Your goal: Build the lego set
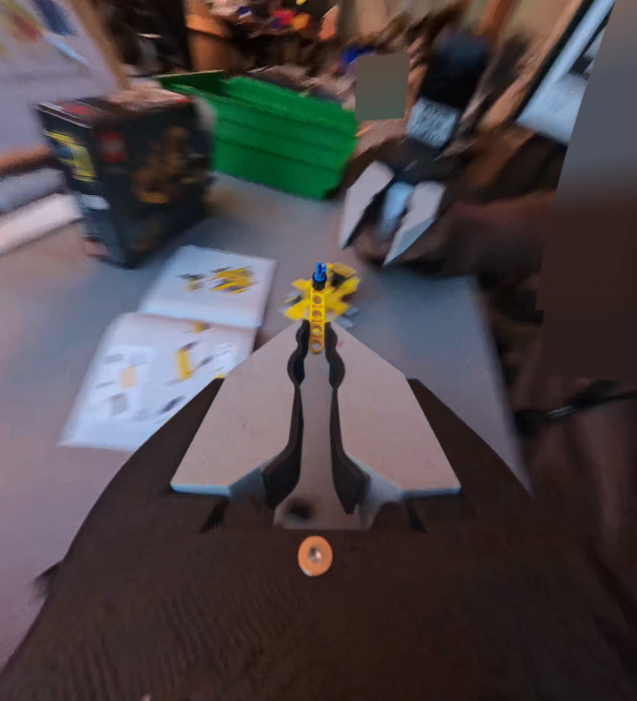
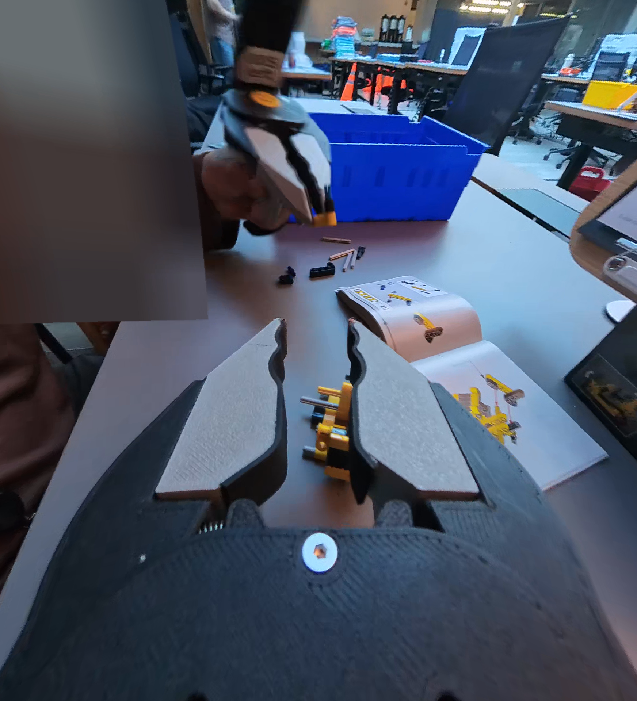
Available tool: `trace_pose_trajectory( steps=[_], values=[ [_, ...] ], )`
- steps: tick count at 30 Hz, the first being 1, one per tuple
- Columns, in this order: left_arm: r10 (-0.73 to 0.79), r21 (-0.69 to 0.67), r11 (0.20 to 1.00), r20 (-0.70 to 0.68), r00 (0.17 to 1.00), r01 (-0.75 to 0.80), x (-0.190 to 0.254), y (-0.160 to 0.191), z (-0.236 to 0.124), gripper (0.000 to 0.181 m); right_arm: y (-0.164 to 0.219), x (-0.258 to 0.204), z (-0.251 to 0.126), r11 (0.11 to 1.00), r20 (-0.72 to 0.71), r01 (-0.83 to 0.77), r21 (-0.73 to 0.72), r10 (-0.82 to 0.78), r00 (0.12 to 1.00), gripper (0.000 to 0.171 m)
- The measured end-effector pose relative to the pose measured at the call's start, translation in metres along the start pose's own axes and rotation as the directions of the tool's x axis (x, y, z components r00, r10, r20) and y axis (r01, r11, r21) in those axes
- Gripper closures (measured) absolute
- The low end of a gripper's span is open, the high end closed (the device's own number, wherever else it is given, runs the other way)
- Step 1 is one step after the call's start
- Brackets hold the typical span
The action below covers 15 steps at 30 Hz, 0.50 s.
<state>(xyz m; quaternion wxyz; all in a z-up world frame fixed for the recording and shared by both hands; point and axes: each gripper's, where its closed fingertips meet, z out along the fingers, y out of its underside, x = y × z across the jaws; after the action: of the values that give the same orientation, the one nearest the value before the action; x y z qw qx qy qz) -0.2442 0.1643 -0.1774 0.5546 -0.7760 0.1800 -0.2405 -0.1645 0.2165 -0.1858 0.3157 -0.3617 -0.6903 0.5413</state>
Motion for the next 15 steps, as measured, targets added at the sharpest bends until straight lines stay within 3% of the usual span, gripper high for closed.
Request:
trace_pose_trajectory(
  steps=[2,7,10,15],
  values=[
    [0.178,-0.112,0.98,0.136,0.974,-0.164,-0.013,0.016,-0.009,0.176,0.001,0.003,-0.002,1.0,-0.008,-0.005,0.001,0.005,1.0,0.143],
    [0.412,-0.274,0.892,0.173,0.895,-0.358,-0.012,0.04,0.002,0.176,0.007,0.006,0.001,1.0,-0.004,-0.018,-0.021,0.018,1.0,0.143],
    [0.565,-0.352,0.807,0.225,0.794,-0.475,-0.02,0.043,0.004,0.176,0.01,0.006,0.002,0.999,-0.004,-0.013,-0.035,0.013,1.0,0.143],
    [0.694,-0.391,0.711,0.256,0.673,-0.584,-0.021,0.04,0.005,0.176,0.012,0.009,0.003,0.999,-0.014,-0.016,-0.04,0.015,1.0,0.143]
  ],
)
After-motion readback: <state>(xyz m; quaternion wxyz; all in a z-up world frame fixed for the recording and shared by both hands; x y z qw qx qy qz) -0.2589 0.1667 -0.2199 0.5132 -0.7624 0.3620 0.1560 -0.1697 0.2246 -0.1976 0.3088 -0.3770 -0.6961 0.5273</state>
